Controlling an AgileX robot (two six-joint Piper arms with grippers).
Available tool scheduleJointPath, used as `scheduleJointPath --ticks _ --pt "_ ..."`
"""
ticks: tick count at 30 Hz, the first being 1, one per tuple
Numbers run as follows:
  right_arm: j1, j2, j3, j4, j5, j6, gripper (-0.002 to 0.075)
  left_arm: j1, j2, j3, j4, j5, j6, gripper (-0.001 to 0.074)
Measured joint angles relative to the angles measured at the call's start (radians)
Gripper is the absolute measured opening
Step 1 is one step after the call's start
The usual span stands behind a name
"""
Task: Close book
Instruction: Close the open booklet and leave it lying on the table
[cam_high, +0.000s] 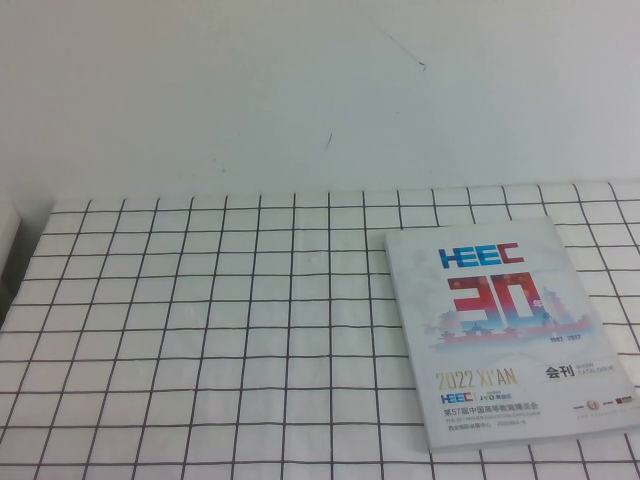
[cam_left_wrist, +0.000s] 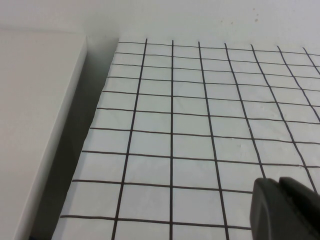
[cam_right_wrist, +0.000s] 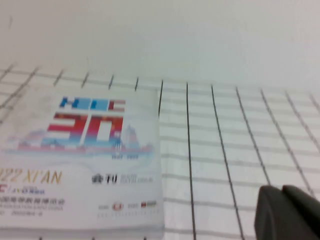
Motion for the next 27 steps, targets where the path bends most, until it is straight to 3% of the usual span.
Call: scheduleJointPath --ticks 3,27 --pt "-0.016 -0.007 0.068 0.0 0.016 0.057 -0.0003 0.0 0.0 0.0 0.0 0.002 0.0 -0.0004" --pt "-0.017 -0.007 0.063 0.0 0.064 0.067 -0.0003 0.0 0.0 -0.002 -0.001 0.007 0.002 -0.0004"
